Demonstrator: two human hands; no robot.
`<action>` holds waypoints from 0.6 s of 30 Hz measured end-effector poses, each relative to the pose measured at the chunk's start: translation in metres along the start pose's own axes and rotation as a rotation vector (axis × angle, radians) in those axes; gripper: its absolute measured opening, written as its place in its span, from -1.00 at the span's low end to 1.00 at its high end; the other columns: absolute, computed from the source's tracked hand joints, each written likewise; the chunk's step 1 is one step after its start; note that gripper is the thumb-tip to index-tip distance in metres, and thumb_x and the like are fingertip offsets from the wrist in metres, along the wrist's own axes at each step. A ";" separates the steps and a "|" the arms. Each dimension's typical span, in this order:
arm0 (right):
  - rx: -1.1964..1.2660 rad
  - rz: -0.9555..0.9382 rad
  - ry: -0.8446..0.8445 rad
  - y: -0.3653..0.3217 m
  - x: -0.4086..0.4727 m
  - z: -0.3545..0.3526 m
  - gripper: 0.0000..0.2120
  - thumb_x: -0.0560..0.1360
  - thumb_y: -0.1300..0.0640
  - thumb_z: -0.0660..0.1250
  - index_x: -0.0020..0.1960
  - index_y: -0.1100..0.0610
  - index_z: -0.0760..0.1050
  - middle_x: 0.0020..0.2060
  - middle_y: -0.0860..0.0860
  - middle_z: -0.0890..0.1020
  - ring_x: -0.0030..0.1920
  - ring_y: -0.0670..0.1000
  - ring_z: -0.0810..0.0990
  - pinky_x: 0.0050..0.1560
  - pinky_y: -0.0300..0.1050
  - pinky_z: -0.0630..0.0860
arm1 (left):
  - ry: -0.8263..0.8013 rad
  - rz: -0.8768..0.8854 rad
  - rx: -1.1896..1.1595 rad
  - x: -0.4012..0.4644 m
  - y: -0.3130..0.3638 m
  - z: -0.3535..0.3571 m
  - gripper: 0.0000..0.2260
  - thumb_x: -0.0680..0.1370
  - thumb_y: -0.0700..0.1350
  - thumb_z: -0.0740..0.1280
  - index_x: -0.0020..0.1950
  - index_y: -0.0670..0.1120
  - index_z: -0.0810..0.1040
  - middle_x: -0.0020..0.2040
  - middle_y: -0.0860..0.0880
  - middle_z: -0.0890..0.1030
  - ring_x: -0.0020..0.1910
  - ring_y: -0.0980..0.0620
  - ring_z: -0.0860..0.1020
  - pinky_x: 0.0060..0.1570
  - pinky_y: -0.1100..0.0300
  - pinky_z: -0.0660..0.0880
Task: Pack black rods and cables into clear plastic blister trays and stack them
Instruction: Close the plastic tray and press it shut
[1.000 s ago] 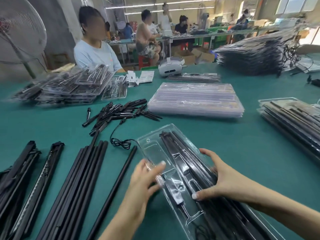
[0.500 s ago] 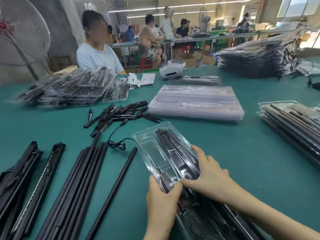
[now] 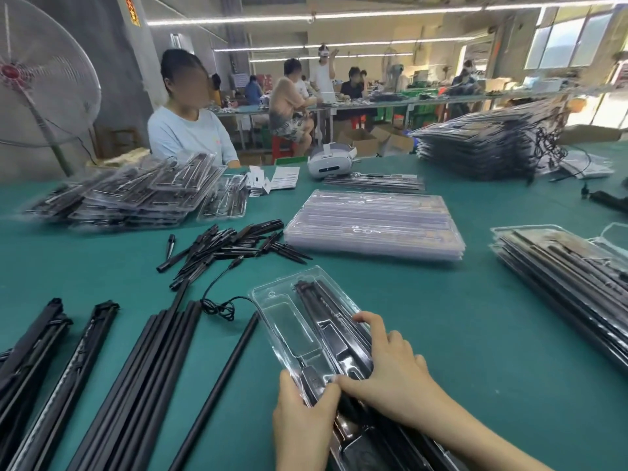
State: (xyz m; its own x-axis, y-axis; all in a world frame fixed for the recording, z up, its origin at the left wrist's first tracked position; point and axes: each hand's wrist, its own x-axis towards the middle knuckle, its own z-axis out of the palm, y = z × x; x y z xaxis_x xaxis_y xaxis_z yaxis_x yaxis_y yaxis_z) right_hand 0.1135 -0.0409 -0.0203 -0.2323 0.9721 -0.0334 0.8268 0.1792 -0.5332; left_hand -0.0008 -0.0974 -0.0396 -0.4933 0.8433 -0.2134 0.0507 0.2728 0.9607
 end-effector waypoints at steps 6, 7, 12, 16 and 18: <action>0.404 -0.058 -0.099 0.019 0.003 -0.015 -0.33 0.42 -0.27 0.35 0.36 -0.29 0.00 0.02 -0.26 0.50 0.09 -0.37 0.46 0.10 -0.51 0.34 | -0.044 -0.021 -0.156 0.003 0.005 -0.003 -0.62 0.17 0.01 0.44 -0.06 -0.07 0.58 -0.19 -0.07 0.69 -0.13 -0.11 0.63 0.07 -0.14 0.53; 0.452 -0.039 -0.098 0.022 0.003 -0.018 -0.36 0.42 -0.26 0.35 0.33 -0.31 0.04 -0.01 -0.28 0.50 0.06 -0.39 0.47 0.01 -0.55 0.31 | -0.057 -0.022 -0.158 0.004 0.004 -0.003 -0.58 0.16 0.03 0.46 -0.05 -0.11 0.59 -0.17 -0.10 0.68 -0.12 -0.13 0.62 0.08 -0.11 0.53; 0.504 0.007 -0.049 0.031 0.003 -0.018 -0.53 0.41 -0.14 0.42 0.23 -0.27 0.29 -0.14 -0.14 0.60 -0.09 -0.24 0.58 -0.18 -0.53 0.35 | -0.061 -0.074 -0.149 0.009 0.005 -0.003 -0.75 0.19 -0.18 0.43 -0.15 -0.16 0.60 -0.43 -0.05 0.58 -0.37 -0.07 0.53 -0.19 0.07 0.50; 0.505 0.000 -0.014 0.029 0.000 -0.012 -0.64 0.43 -0.03 0.43 0.17 -0.17 0.39 -0.21 -0.10 0.66 -0.19 -0.17 0.62 -0.22 -0.49 0.40 | -0.046 -0.075 -0.113 0.010 -0.001 -0.002 -0.87 0.38 -0.32 0.42 -0.19 -0.11 0.56 -0.29 -0.17 0.62 -0.16 -0.19 0.59 0.00 -0.04 0.51; 0.469 0.006 -0.006 0.026 -0.003 -0.011 -0.64 0.43 -0.07 0.41 0.17 -0.21 0.38 -0.15 -0.09 0.62 -0.19 -0.15 0.59 -0.21 -0.46 0.40 | -0.039 -0.054 -0.114 0.008 -0.002 -0.002 -0.86 0.39 -0.33 0.41 -0.18 -0.10 0.55 -0.20 -0.20 0.62 -0.08 -0.22 0.59 0.07 -0.08 0.50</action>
State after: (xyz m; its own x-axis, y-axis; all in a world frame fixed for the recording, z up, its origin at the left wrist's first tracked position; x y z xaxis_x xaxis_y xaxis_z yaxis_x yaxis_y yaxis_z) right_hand 0.1411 -0.0374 -0.0252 -0.2325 0.9717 -0.0414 0.5076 0.0849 -0.8574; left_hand -0.0064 -0.0921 -0.0432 -0.4580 0.8471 -0.2696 -0.0747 0.2656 0.9612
